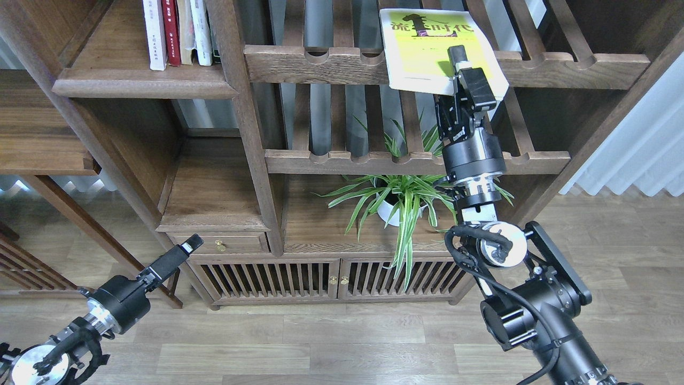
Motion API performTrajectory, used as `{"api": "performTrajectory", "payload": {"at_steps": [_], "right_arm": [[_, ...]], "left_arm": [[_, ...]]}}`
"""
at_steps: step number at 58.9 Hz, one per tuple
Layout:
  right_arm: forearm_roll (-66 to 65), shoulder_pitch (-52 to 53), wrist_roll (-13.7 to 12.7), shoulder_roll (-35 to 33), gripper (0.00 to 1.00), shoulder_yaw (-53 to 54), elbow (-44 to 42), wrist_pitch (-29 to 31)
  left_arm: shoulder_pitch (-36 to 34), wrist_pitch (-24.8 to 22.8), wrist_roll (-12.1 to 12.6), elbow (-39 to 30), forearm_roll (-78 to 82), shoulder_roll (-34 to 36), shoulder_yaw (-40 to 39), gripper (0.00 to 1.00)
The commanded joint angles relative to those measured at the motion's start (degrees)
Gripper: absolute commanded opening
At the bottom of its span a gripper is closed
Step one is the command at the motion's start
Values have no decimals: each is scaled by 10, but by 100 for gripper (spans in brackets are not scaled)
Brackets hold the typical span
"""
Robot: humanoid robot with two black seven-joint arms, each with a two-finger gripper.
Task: Organize books on shelf
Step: 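Withdraw the left gripper and raise the right gripper toward the yellow book, then tip the yellow book off the shelf and lower it with the right gripper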
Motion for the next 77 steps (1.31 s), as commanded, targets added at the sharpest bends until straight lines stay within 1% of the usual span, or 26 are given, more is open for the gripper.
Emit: {"api": "performTrajectory", "payload": {"at_steps": [1,8,13,27,28,33,45,60,69,77], "right_arm": [[-1,-4,5,0,5,1,1,5],[-1,-10,5,0,5,-5,10,13],[-2,-27,4,0,4,-16,34,30],[-3,-78,5,0,4,-93,117,39],[-4,-86,5,0,4,-111,132,46],[-10,-103,6,0,4,-139,145,61],[-31,-151,5,0,4,-182,148,104],[-54,-232,1,0,4,-226,148,104],[-70,-274,-5,0,4,-228,146,104],[-71,-270,-5,0,4,-233,141,104]], "left_arm": [[-1,0,0,0,-1,0,-2,87],[-1,0,-2,0,-2,0,-6,87],[0,0,-5,1,-3,0,-7,87],[0,0,-5,1,-13,-8,-7,89],[0,0,-5,1,-16,-8,-7,89],[0,0,-5,2,-19,-8,-10,89],[0,0,-5,13,-20,-7,-10,91],[1,0,-5,17,-26,-8,-7,93],[3,0,-6,17,-81,-7,-5,93],[17,0,-8,11,-168,-7,-1,93]]}}
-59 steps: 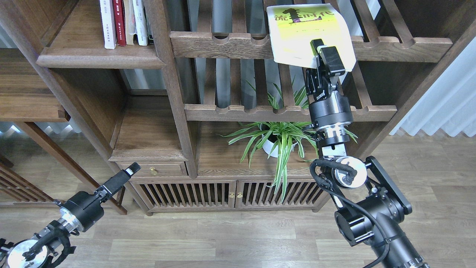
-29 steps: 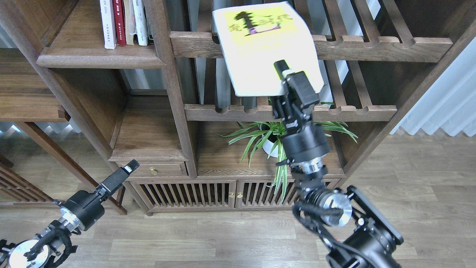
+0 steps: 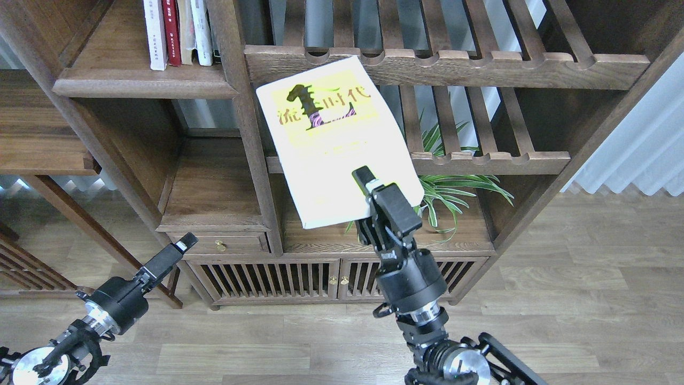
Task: Organize books on shelf
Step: 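Tip the yellow book off the shelf and lower it with the right gripper, then bring the left gripper up and grasp the yellow book's edge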
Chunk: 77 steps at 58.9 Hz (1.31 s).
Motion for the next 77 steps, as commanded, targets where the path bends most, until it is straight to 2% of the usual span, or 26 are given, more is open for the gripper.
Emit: {"api": "performTrajectory", "payload": {"at_steps": [1,7,16,28,33,39,53,77], "right_arm": [[-1,3,-1,0,4,-2,-6,0],[-1,6,-2,0,4,-6,-14,0],[-1,8,-2,0,4,-21,-16,0],[-1,5,-16,0,4,-25,-21,0],[-1,6,-22,0,5,-36,-27,0],[-1,7,-27,0,5,-54,-30,0],[1,16,-46,0,5,-72,-44,0],[2,22,-48,0,5,-72,-46,0]], "left_arm": [[10,0,-2,-7,-71,0,3,93],[9,0,-18,-12,-131,-1,9,93],[10,0,-64,-19,-168,0,32,93],[3,0,-140,-46,-199,-3,39,93],[-4,0,-181,-61,-199,-5,46,93],[-15,0,-207,-67,-200,-4,63,93],[-15,0,-213,-112,-201,-4,140,93],[-31,0,-214,-141,-201,-4,214,93]]}}
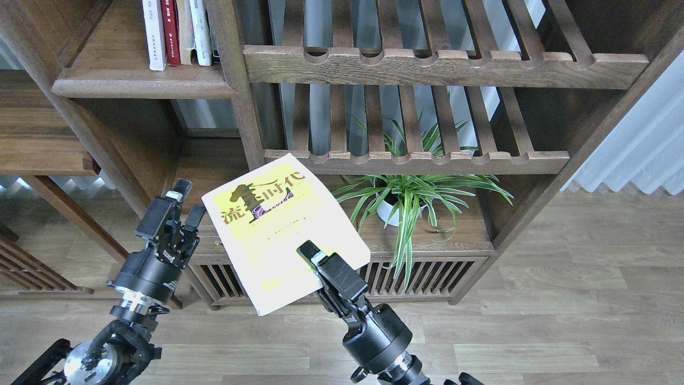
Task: Organize books on shelf
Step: 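Bring the left gripper up and grasp the yellow book's edge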
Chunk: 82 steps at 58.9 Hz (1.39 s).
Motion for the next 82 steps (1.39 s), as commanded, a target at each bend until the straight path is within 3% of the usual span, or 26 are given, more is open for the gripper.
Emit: {"api": "performTrajectory", "payload": {"at_steps": [1,21,30,37,47,50,82], "right_arm": [[0,0,-2,0,5,0,-1,0],[0,1,-3,0,5,0,-7,0],[0,1,-3,0,5,0,-8,0],[0,1,-3,0,5,0,-8,0],[0,0,-3,0,5,0,-8,0],[0,1,-3,0,5,0,-8,0],[0,14,-1,0,6,26,-19,0]], "left_arm": [[-8,0,0,-1,0,-1,14,92],[-33,0,2,-1,0,-1,54,89],[-42,0,1,-1,0,-2,70,81],[-54,0,-1,-1,0,-3,83,58],[-62,0,-1,-1,0,-7,101,14],[-62,0,0,-1,0,-5,104,8],[-46,0,-1,-1,0,36,108,5]]}}
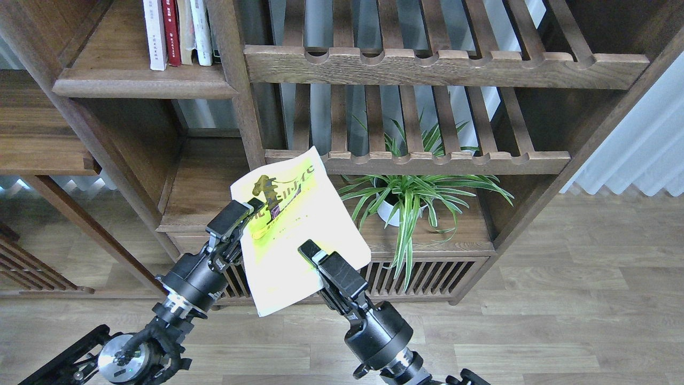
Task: Organize books on shelf
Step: 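Bring the left gripper up and grasp the yellow book's edge, then release the right gripper and carry the yellow book up with the left gripper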
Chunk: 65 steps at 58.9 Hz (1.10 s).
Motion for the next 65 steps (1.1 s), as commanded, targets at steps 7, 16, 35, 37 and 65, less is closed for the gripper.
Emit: {"api": "performTrajectory", "payload": {"at_steps": [7,16,35,37,65], "right_arm": [[0,4,1,0,12,34,-12,0],[-2,4,0,0,28,38,-14,0],[-6,17,0,0,82,64,-50,0],[-6,17,0,0,85,65,-51,0],[-4,17,3,0,98,146,-113,0]], "left_arm": [[0,0,-1,1,0,1,-2,5],[0,0,-1,1,0,2,-2,5],[2,0,1,1,0,8,-4,5],[2,0,3,1,0,9,-4,5],[62,0,68,3,9,122,-43,4]]}}
